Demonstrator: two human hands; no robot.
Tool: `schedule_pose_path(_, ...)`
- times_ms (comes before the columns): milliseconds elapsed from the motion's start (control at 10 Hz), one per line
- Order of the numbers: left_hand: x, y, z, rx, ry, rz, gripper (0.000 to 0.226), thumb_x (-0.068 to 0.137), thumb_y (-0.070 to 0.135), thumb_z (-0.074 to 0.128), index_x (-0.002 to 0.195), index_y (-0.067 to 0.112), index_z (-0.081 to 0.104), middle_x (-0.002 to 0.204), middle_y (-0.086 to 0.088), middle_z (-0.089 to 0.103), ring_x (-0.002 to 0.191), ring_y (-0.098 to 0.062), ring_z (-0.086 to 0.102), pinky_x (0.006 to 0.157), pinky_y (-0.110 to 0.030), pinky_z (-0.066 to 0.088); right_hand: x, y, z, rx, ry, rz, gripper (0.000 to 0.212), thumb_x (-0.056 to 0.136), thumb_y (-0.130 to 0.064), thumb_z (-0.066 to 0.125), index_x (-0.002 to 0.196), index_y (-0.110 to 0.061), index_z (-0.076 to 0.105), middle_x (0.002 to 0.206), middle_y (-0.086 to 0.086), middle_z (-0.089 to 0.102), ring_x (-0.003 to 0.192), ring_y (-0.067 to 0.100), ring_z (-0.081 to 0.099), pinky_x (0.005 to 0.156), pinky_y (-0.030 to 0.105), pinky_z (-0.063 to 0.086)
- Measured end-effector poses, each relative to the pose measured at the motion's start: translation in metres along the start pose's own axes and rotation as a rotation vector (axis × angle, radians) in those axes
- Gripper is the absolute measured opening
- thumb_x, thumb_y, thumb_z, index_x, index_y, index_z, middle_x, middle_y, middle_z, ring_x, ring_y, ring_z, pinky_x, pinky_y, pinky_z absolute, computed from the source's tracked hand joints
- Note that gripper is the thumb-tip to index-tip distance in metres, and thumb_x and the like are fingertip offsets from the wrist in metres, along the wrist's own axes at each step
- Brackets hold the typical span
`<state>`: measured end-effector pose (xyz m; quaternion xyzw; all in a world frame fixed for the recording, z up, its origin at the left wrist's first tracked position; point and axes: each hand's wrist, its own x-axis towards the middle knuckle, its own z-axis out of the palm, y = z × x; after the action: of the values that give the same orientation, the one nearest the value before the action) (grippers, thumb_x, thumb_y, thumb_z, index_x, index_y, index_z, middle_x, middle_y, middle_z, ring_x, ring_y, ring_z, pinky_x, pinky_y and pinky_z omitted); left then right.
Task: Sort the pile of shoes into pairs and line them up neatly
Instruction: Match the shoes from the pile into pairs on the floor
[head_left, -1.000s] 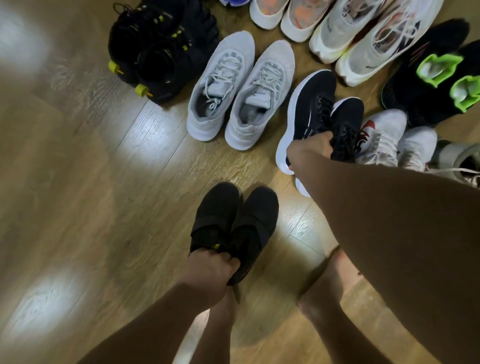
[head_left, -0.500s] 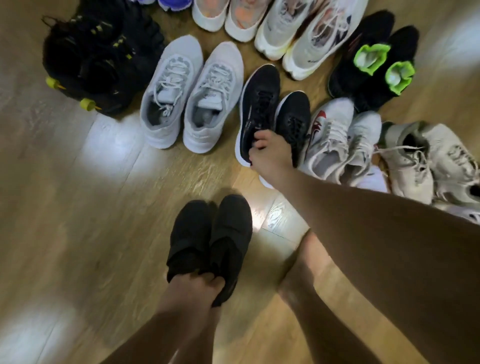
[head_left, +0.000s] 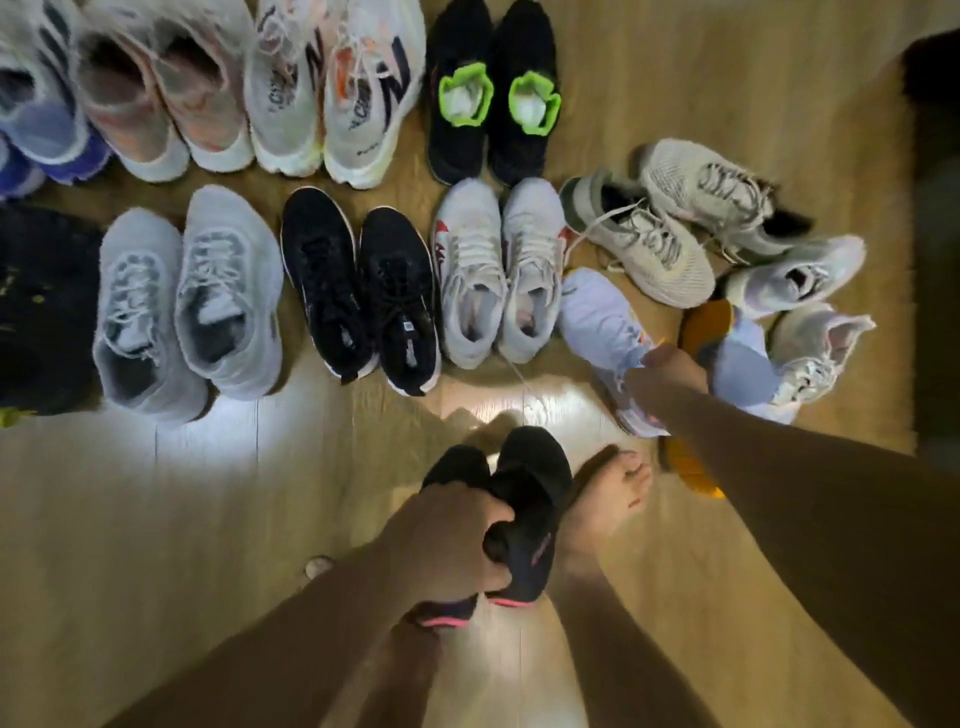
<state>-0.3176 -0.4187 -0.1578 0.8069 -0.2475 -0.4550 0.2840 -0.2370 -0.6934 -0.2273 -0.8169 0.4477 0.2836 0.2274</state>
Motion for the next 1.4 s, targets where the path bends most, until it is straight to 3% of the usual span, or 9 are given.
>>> schedule_pose_path(100,0.035,0.023,-0.046,0.035,-0.086,0.011,0.026,0.07,0.034,0.071,0.063,0.025,0.048,0.063,0.005,0.057,0.064,-0.013,0.056,0.061,-0.025,0.044,0.024,0.028,-0.008,-0.133,-0.098,-0.033,0.037,0.099,-0.02,0.047,0.134,-0.008,0.052,0.134,0.014,0.056,0.123,0.032,0.054,0.093,0.035,0.048)
schedule_pose_path(300,0.108,0.064,-0.133,-0.245,0.002,-0.074,0.023,0.067,0.024,0.084,0.063,0.025,0.062,0.06,0.013,0.063,0.063,-0.006,0.063,0.062,-0.021,0.049,0.042,0.046,-0.011,-0.204,-0.314,-0.107,0.024,0.092,-0.023,0.061,0.114,-0.015,0.061,0.102,0.006,0.057,0.11,0.032,0.06,0.082,0.029,0.045)
schedule_pose_path(500,0.168,0.133,-0.208,-0.394,0.009,-0.171,0.02,0.072,0.018,0.082,0.088,0.022,0.072,0.079,0.004,0.075,0.074,-0.011,0.072,0.066,-0.023,0.056,0.047,0.06,-0.005,-0.076,-0.462,-0.132,0.021,0.078,-0.022,0.069,0.096,-0.026,0.057,0.108,0.003,0.059,0.111,0.013,0.051,0.065,0.002,0.032)
schedule_pose_path(600,0.209,0.158,-0.252,-0.442,0.15,-0.179,0.022,0.071,0.016,0.082,0.09,0.02,0.072,0.084,0.0,0.076,0.079,-0.014,0.073,0.07,-0.026,0.056,0.048,0.064,-0.019,-0.063,-0.54,-0.157,0.023,0.081,-0.023,0.067,0.095,-0.03,0.05,0.108,-0.001,0.061,0.107,0.017,0.051,0.065,0.007,0.034)
schedule_pose_path(700,0.267,0.172,-0.278,-0.251,0.303,-0.169,0.023,0.073,0.023,0.082,0.091,0.022,0.067,0.082,0.009,0.069,0.077,-0.005,0.066,0.064,-0.019,0.047,0.06,0.073,-0.033,-0.057,-0.529,-0.183,0.015,0.085,-0.02,0.065,0.08,-0.03,0.055,0.109,-0.008,0.061,0.107,0.017,0.059,0.059,0.007,0.035)
schedule_pose_path(900,0.367,0.14,-0.267,0.338,0.362,-0.217,0.024,0.08,0.03,0.067,0.094,0.012,0.062,0.096,-0.006,0.064,0.085,-0.025,0.058,0.066,-0.03,0.04,0.108,0.082,-0.075,-0.079,-0.439,-0.205,0.025,0.091,-0.025,0.061,0.113,-0.015,0.064,0.112,0.006,0.065,0.114,0.024,0.059,0.084,0.025,0.04)
schedule_pose_path(1100,0.413,0.111,-0.248,0.542,0.472,-0.14,0.017,0.087,0.026,0.063,0.089,0.011,0.053,0.104,-0.018,0.063,0.1,-0.037,0.058,0.081,-0.04,0.045,0.148,0.098,-0.098,0.033,-0.179,-0.163,0.017,0.078,-0.039,0.04,0.071,-0.026,0.048,0.082,-0.001,0.059,0.096,0.031,0.063,0.078,0.029,0.043)
schedule_pose_path(1300,0.438,0.088,-0.231,0.522,0.13,-0.383,0.081,0.083,0.033,0.071,0.143,0.006,0.024,0.138,-0.027,0.043,0.123,-0.045,0.045,0.098,-0.048,0.042,0.146,0.112,-0.093,-0.006,-0.098,-0.085,0.034,0.081,-0.033,0.052,0.108,-0.02,0.068,0.108,0.014,0.066,0.107,0.036,0.059,0.085,0.03,0.046)
schedule_pose_path(1400,0.427,0.086,-0.22,0.792,0.209,-0.274,0.097,0.077,0.034,0.072,0.149,0.014,0.01,0.149,-0.028,0.021,0.134,-0.047,0.028,0.11,-0.056,0.026,0.139,0.106,-0.09,0.007,-0.09,-0.109,0.039,0.082,-0.029,0.053,0.116,-0.019,0.068,0.115,0.015,0.062,0.11,0.036,0.057,0.087,0.031,0.045)
